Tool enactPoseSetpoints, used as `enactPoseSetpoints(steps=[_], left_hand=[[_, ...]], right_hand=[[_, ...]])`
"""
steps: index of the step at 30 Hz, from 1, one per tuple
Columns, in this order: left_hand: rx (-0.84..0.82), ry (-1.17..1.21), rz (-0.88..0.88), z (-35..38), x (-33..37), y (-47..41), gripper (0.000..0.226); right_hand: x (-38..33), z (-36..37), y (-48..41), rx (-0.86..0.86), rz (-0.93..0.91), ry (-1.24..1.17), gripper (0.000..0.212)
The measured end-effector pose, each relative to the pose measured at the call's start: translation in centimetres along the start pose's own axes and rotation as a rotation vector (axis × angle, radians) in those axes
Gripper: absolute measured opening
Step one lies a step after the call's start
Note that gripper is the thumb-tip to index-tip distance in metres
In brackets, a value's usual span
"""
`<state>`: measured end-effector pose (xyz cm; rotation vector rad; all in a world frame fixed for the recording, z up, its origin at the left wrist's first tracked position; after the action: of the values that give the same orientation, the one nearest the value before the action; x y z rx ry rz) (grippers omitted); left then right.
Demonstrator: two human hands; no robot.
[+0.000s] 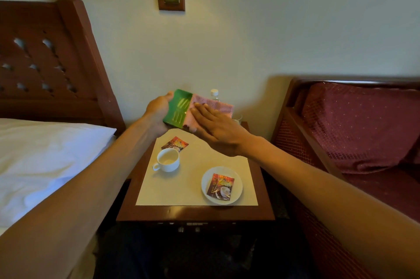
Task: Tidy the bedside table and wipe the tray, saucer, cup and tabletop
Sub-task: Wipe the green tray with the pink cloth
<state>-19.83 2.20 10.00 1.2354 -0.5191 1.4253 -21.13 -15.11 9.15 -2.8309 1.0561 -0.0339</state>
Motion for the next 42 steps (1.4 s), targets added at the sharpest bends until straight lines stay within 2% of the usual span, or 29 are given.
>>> enactPoseSetpoints(steps=[2,5,7,12,16,19,21,23,26,30,32,36,38,42], left_hand=[[-0.060,-0.075,-0.076,0.5,-0.3,0.3,0.048],[-0.178,-0.155,-0.177,1.0,-1.1,0.7,0.072],[-0.163,-0.114,-0.163,0.7,-0.7,0.7,0.079],[0.017,-0.076,0.004,-0.6,1.4,0.5,0.071],[0.014,-0.160,-0.019,0.4,0.5,0.9,0.068],[0.029,-0.249,-0.024,0.8,0.2,0.9,0.074],[0.046,-0.227,0.008,0.4,0.8,0.6,0.070],[0.036,-0.177,0.030,-0.2,1.5,0.3,0.063],[0.003,-0.174,0.008,-0.6,1.8,0.2,0.058],[-0.075,-0.232,-0.026,0.0,1.4,0.7,0.058],[-0.107,-0.287,-0.037,0.4,1.1,1.0,0.060],[-0.055,-0.369,0.039,0.8,1.5,1.6,0.056],[-0.021,-0.415,0.084,0.8,1.9,1.7,0.058],[-0.030,-0.589,0.200,1.5,2.7,1.4,0.068]], right_hand=[[0.0,-0.1,-0.4,0.005,0.024,0.058,0.069],[-1.0,-0.2,-1.3,-0.014,0.016,0.019,0.068],[-1.0,-0.6,-1.6,-0.011,0.010,0.017,0.069],[0.5,-0.5,-0.6,-0.060,0.040,-0.026,0.074],[-0.7,0.1,-0.8,-0.057,0.058,-0.090,0.075],[-2.2,0.0,-0.9,-0.020,0.013,-0.147,0.072],[-2.3,0.0,-0.4,-0.002,-0.031,-0.150,0.071],[-1.9,-0.3,0.2,-0.002,-0.084,-0.106,0.065],[-0.8,-0.2,0.5,0.044,-0.127,0.121,0.055],[0.2,0.7,-0.8,0.056,0.035,0.141,0.067],[-0.4,0.1,-1.4,0.113,0.050,0.066,0.073],[-0.4,-2.3,-2.3,0.269,0.159,-0.428,0.047],[0.2,-2.5,-2.9,0.366,0.264,-0.601,0.042],[2.0,-1.9,-4.0,0.272,0.448,-0.689,0.049]])
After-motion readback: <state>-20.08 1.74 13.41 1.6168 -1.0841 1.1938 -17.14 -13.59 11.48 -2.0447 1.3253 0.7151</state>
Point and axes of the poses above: each hand's wrist, its own y-axis away from the middle knuckle, its own z-axis out of the palm, x = y × z, the point moved 4 cm from there along -y, towards the middle knuckle, and after that the axes turned 7 degrees about y, right-handed, at the moved point
